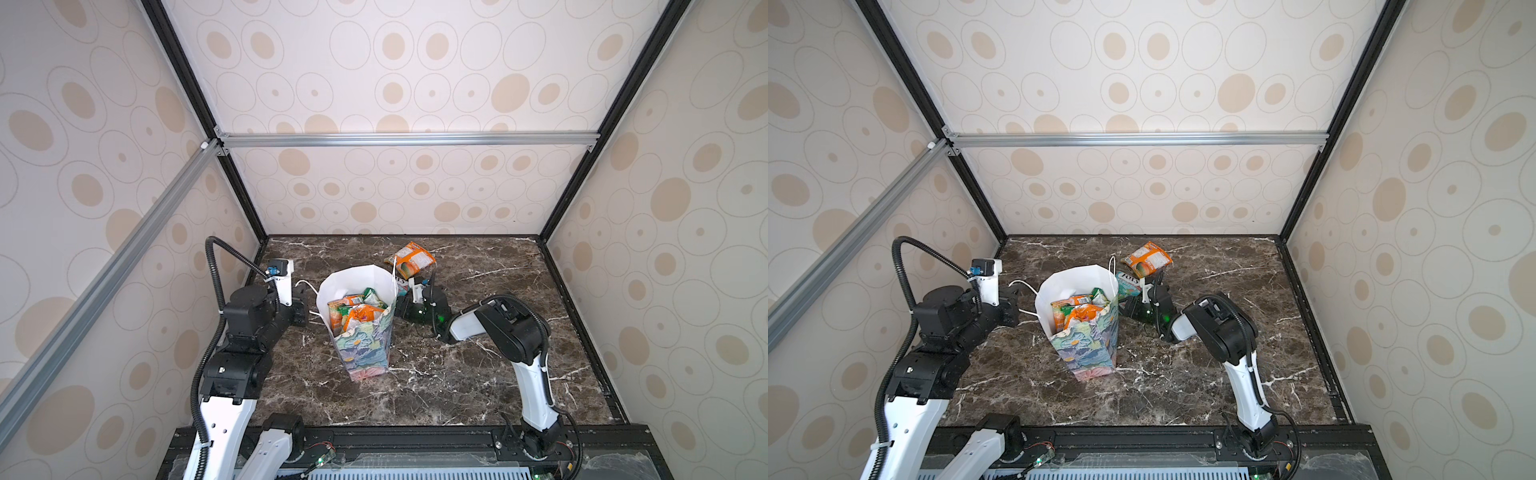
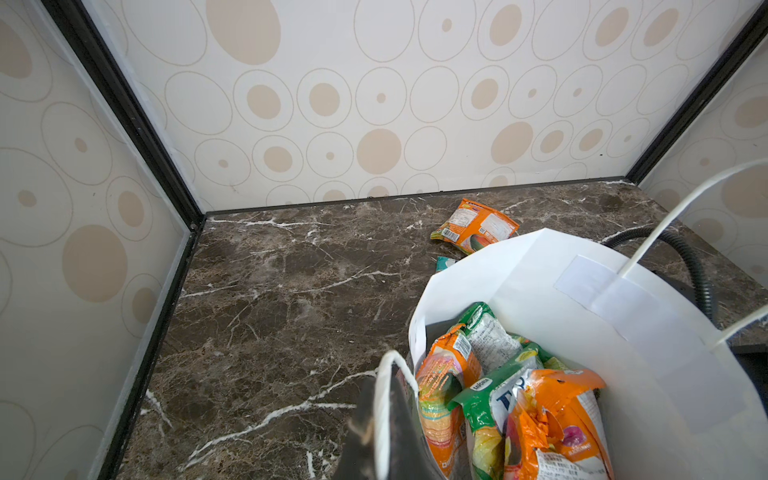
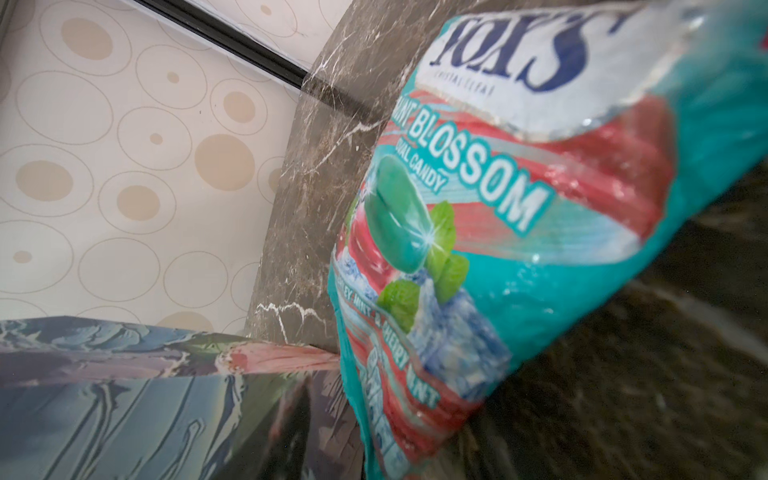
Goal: Place the snacks into the paper bag
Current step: 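Lower the right gripper onto the teal packet and close it, then lift the teal Mint Blossom packet with the right gripper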
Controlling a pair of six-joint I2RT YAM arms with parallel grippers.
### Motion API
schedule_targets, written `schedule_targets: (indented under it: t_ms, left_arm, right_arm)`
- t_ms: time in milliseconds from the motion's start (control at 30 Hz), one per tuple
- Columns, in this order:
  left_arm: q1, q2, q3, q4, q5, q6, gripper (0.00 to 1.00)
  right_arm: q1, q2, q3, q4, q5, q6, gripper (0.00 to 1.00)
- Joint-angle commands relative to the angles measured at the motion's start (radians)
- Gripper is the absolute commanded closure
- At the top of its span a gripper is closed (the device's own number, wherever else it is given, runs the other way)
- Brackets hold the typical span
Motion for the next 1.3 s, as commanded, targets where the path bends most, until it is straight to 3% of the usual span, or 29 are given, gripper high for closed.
schedule_targets:
  t_ms: [0, 300, 800, 1267]
  left_arm:
    - [-0.002, -0.010, 0.004, 0.017, -0.002, 0.015, 0.95]
    - [-0.002, -0.015, 0.002, 0.017, 0.003, 0.016, 0.94]
    - [-0.002, -0.019, 0.001, 0.013, 0.003, 0.017, 0.94]
    - [-0.002, -0.013, 0.009, 0.013, 0.008, 0.020, 0.94]
  right_arm:
    - [0.010, 0.038, 0.003, -0.044, 0.021, 0.024, 0.45]
    - [0.010, 0.057, 0.027, -0.045, 0.025, 0.029, 0.59]
    - [0.010, 0.014, -0.026, -0.039, 0.054, 0.023, 0.96]
    - [0.007, -0.106, -0.121, -0.097, 0.085, -0.036, 1.00]
